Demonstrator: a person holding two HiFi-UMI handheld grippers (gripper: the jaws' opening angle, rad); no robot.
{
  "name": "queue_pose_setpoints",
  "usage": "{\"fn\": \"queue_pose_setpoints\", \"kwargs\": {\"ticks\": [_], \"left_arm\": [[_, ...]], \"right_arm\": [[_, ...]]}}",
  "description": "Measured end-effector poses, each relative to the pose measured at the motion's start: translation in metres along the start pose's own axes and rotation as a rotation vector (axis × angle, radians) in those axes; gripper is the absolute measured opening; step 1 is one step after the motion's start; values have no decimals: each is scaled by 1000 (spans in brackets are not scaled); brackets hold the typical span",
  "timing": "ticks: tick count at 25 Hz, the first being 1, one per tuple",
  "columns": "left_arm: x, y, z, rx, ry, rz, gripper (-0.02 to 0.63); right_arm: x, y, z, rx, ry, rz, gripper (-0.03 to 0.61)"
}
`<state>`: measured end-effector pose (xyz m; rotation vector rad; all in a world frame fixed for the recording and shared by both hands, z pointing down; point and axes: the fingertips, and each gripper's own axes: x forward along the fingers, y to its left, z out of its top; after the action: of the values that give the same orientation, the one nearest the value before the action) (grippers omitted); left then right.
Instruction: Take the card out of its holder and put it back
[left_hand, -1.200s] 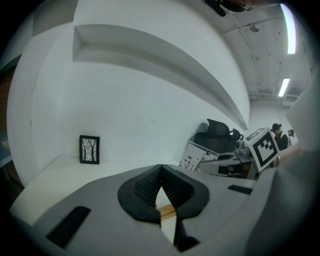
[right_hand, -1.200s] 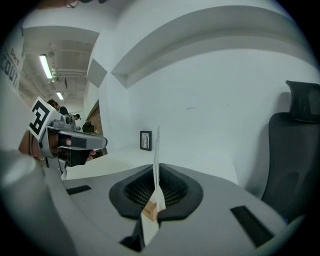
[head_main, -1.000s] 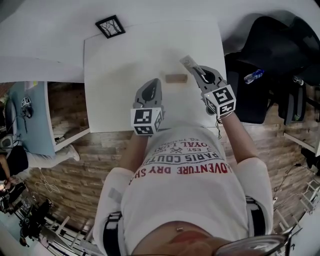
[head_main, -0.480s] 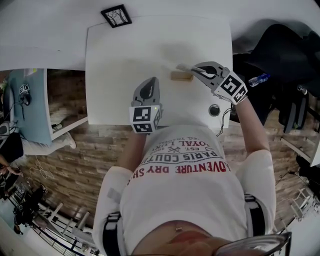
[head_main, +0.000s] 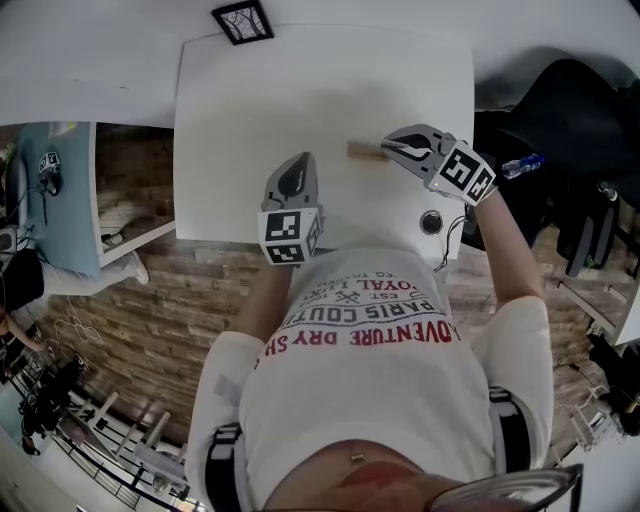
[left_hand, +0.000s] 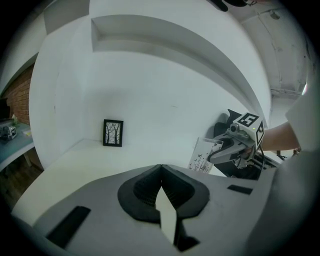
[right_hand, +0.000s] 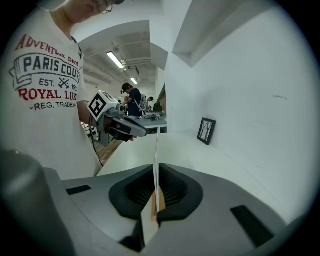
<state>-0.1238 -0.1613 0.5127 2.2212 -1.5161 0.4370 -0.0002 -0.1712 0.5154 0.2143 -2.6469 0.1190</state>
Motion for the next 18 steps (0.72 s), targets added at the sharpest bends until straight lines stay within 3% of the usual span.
{"fn": "queue_pose_setpoints", "kwargs": {"ticks": [12,18], "left_arm": [[3,0,-4,-26,11,0,25],[5,0,-6,-23,21,2,25]], "right_arm": [[9,1,-6,-46,82,77,35],[15,0,-22,-13,80,78,35]]}}
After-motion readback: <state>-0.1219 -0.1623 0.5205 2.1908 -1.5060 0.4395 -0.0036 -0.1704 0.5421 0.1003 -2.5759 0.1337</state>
